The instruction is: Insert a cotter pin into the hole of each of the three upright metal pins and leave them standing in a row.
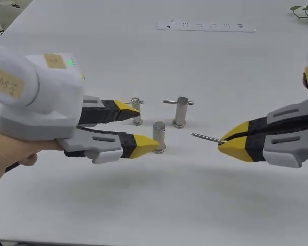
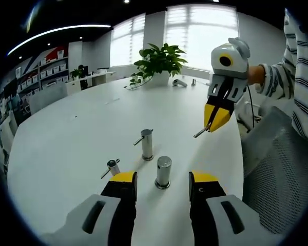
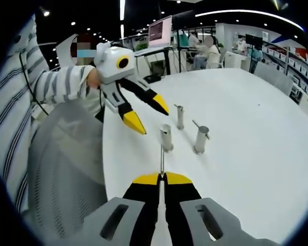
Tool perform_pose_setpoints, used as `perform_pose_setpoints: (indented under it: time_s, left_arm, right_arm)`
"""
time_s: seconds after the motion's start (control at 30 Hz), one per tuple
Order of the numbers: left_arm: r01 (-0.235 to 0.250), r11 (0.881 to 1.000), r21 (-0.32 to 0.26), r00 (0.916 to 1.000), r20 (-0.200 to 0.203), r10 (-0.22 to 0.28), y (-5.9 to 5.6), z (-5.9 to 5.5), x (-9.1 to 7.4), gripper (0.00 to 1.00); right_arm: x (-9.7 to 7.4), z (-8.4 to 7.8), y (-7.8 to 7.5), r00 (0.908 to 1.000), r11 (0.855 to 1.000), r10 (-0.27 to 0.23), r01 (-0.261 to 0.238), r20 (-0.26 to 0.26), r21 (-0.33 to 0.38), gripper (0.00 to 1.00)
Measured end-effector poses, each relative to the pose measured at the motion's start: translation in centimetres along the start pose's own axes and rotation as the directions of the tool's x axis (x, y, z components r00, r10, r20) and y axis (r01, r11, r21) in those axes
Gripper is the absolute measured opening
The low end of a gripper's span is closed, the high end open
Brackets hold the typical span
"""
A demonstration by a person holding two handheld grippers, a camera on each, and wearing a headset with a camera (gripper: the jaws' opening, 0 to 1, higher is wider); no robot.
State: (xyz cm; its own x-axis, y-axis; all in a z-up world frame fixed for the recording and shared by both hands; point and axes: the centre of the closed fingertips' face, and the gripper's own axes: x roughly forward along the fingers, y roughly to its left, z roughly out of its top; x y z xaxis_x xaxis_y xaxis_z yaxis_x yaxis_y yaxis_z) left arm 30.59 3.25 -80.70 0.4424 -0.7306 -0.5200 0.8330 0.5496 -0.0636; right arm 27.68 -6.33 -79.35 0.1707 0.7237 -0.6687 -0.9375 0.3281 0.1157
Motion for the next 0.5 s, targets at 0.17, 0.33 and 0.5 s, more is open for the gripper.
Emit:
perform_pose_setpoints:
  time_s: [0.17, 0.33, 0.5]
  left_arm:
    - [0.006, 1.0, 0.001, 0.9998, -0.02, -0.006, 0.0, -0.9, 0.9, 0.38]
    - [0.03, 0.999, -0.021, 0.9991, -0.031, -0.03, -0.2, -1.8, 1.9, 0.35]
    - [0.034, 0.999, -0.023, 0.9987, -0.037, -0.034, -0.4, -2.2, 2.6, 0.34]
  right_arm:
    - [0.1, -0.2, -0.4, 0.9997, 0.999, -0.024, 0.024, 0.001, 0.03, 0.03]
    - [0.3, -0.4, -0.6, 0.9994, 0.998, -0.034, 0.034, 0.003, 0.049, 0.03]
    - [0.6, -0.5, -0.5, 0.9993, 0.997, -0.037, 0.037, 0.001, 0.061, 0.03]
